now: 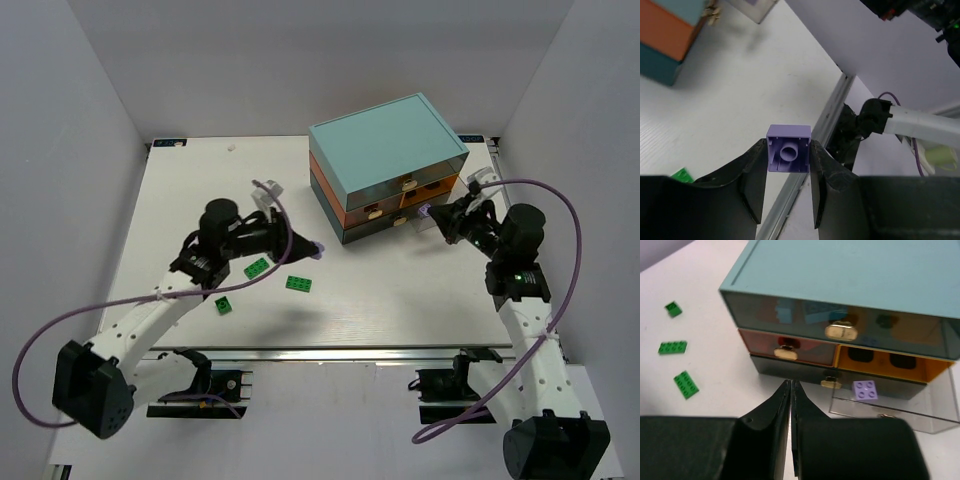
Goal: Sort the legos into containers by color
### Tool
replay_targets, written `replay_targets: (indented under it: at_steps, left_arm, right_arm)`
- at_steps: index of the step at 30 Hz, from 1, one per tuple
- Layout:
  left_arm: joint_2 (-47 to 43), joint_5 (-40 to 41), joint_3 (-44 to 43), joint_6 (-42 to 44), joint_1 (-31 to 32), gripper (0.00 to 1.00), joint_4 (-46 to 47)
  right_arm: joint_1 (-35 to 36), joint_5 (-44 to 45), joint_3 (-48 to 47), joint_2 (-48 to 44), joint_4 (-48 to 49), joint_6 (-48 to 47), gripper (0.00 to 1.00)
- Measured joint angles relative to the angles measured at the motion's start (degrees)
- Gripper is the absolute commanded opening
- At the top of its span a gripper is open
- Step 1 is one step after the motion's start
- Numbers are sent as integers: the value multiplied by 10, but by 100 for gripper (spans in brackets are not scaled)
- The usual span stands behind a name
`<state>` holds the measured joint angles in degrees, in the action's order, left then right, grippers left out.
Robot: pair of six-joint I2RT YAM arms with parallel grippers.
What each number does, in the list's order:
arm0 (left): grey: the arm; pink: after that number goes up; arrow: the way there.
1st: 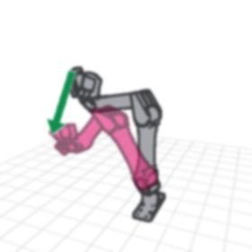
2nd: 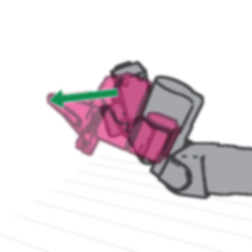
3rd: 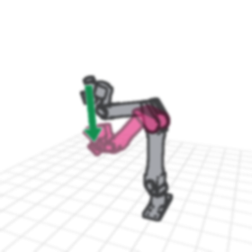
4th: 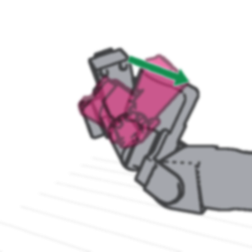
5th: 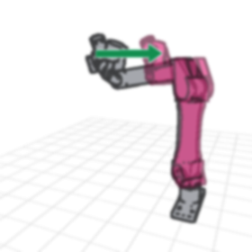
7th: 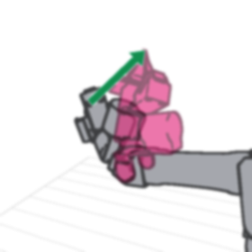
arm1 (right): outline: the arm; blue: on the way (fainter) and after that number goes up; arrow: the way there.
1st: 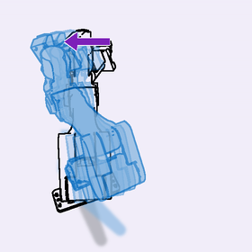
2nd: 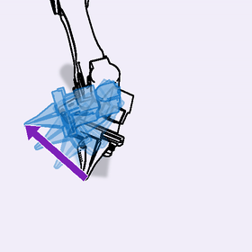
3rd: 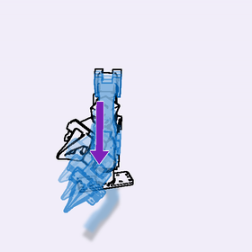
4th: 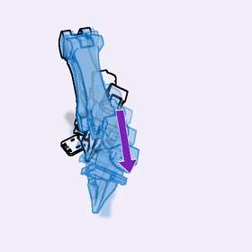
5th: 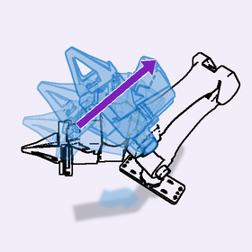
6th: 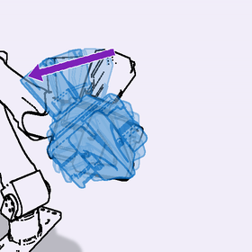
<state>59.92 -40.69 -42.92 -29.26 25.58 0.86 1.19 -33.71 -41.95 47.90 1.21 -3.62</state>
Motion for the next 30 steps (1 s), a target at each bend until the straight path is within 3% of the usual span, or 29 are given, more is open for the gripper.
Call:
replay_targets:
  at_steps: [4, 12, 22, 30]
  left_arm:
    - [77, 26, -69, 23, 97, 0, 3]
    - [245, 177, -237, 87, 240, 0, -39]
    - [501, 321, -518, 137, 286, 0, -28]
    - [651, 368, -645, 175, 307, 0, -16]
  right_arm:
    - [-44, 10, -7, -19, 3, 28, 0]
    - [-100, 78, -12, -30, 5, 77, 0]
    - [-148, 96, -12, -75, 16, 111, 0]
    - [-169, 77, -11, -83, 24, 122, 0]
